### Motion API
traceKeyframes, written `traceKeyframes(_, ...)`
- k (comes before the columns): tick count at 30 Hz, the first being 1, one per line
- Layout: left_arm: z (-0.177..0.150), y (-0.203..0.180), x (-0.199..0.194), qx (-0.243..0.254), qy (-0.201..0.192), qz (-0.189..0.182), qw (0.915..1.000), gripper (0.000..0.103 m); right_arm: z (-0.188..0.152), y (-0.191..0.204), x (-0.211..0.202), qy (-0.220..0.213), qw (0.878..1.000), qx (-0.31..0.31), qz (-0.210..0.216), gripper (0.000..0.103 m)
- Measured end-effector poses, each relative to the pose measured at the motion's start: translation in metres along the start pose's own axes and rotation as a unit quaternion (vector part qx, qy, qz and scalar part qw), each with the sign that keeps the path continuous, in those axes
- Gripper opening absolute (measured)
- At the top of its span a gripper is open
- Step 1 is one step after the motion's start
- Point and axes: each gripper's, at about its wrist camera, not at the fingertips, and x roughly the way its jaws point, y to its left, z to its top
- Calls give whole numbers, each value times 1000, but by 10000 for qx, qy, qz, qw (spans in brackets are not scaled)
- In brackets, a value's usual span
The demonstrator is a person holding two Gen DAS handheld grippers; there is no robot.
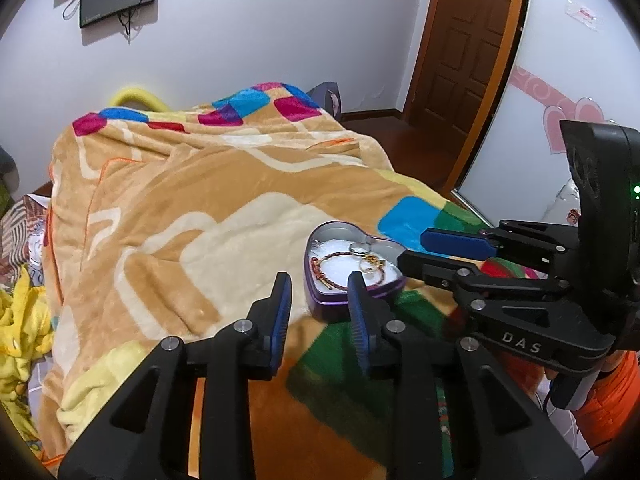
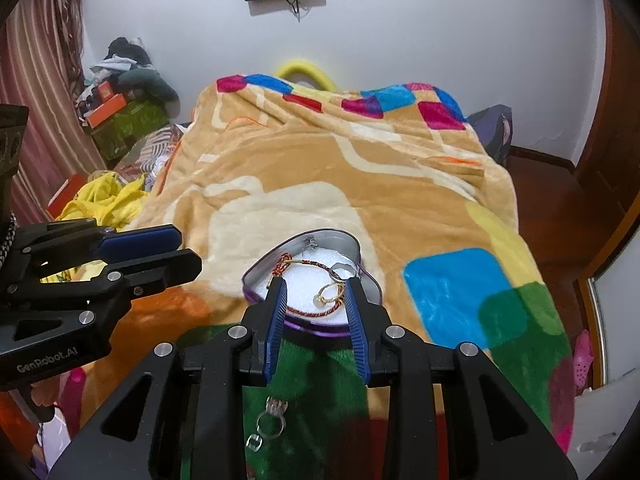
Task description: Organize jewelry
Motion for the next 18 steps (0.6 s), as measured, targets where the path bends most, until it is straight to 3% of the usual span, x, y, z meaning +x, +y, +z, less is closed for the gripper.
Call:
traceKeyframes(6,-7,-17,-27,130,-102,47,9999,37,-9,2,-34,-186,9998,8,-106,27)
traceKeyframes(13,-23,-31,-46,176,-76,18,9998,40,-26,5,-64,-285,9993,-8,-231,28)
traceKeyframes(18,-37,-35,-47,154,58,-7,9999,41,-41,5,-70,-231,9994,32,-268,36)
